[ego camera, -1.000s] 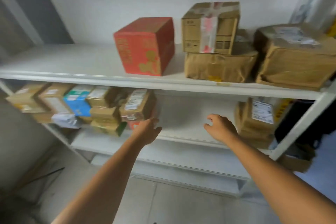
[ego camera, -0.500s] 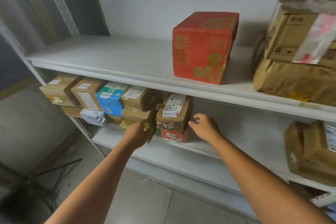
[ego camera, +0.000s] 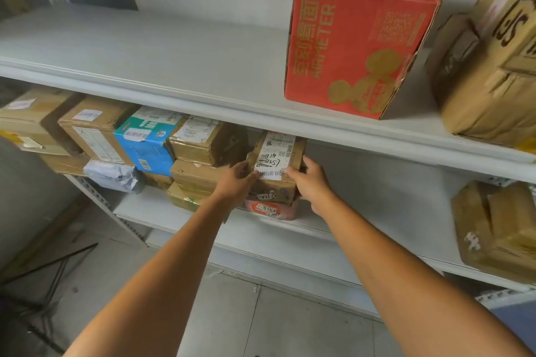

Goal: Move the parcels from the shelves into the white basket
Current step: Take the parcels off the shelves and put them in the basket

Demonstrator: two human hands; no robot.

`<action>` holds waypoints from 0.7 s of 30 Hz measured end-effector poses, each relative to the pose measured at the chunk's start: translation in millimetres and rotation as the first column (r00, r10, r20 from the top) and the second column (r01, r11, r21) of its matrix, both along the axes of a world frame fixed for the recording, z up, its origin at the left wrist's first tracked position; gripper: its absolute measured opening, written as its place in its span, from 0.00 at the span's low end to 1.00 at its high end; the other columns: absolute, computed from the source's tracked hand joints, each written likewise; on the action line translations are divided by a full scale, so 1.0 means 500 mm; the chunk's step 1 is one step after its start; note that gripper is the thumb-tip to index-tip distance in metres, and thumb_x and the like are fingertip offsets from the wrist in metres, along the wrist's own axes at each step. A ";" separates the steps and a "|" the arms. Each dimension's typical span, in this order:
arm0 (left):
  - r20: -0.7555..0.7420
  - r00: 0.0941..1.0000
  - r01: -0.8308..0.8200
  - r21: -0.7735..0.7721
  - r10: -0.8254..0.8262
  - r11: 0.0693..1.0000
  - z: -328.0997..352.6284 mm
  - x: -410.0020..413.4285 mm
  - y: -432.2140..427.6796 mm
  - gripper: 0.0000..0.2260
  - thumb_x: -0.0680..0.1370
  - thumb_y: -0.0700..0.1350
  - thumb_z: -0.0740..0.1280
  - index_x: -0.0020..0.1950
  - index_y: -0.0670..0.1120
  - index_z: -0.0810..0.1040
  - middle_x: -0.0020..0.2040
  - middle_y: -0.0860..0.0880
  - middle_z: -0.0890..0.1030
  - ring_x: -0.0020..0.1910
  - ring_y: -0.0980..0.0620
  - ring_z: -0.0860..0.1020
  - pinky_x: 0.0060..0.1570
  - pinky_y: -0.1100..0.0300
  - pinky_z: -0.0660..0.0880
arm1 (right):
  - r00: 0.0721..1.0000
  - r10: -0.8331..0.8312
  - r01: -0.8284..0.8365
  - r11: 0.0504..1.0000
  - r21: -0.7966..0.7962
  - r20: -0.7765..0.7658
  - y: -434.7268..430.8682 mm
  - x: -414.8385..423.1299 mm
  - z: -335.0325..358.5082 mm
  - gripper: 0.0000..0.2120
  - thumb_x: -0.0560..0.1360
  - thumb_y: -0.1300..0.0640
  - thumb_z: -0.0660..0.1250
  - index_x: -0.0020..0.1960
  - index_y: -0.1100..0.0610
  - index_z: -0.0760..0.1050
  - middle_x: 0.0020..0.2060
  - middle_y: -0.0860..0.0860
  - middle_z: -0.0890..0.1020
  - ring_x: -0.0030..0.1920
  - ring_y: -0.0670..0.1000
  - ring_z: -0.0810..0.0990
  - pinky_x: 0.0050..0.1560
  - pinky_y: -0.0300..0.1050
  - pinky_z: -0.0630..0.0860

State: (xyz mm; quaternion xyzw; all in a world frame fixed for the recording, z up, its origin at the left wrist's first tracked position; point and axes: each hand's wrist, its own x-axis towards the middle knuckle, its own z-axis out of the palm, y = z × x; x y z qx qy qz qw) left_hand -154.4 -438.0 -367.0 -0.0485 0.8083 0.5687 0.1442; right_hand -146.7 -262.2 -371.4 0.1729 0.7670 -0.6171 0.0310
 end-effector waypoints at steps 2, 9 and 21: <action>0.020 1.000 -0.011 0.055 0.010 0.998 0.004 0.008 0.003 0.27 0.79 0.46 0.66 0.75 0.43 0.62 0.62 0.44 0.76 0.52 0.49 0.80 0.51 0.54 0.80 | 1.000 -0.008 0.008 0.999 -0.047 -0.008 0.002 0.003 -0.001 0.13 0.78 0.60 0.66 0.61 0.50 0.76 0.54 0.51 0.83 0.51 0.53 0.83 0.51 0.56 0.81; 0.016 0.997 -0.071 0.119 0.070 0.990 0.035 0.104 0.027 0.28 0.77 0.43 0.69 0.75 0.43 0.63 0.52 0.54 0.79 0.46 0.57 0.81 0.36 0.67 0.77 | 0.997 0.054 -0.064 0.980 -0.187 -0.057 0.033 0.076 0.014 0.22 0.79 0.66 0.64 0.71 0.54 0.68 0.59 0.50 0.80 0.55 0.50 0.81 0.46 0.44 0.80; 0.036 0.944 -0.322 0.315 0.328 0.893 0.129 0.424 0.065 0.21 0.78 0.39 0.66 0.71 0.47 0.69 0.47 0.53 0.85 0.42 0.54 0.84 0.35 0.65 0.79 | 0.896 0.382 -0.427 0.880 -0.206 -0.227 0.075 0.324 0.113 0.22 0.78 0.67 0.63 0.68 0.51 0.72 0.51 0.41 0.83 0.54 0.44 0.82 0.53 0.42 0.80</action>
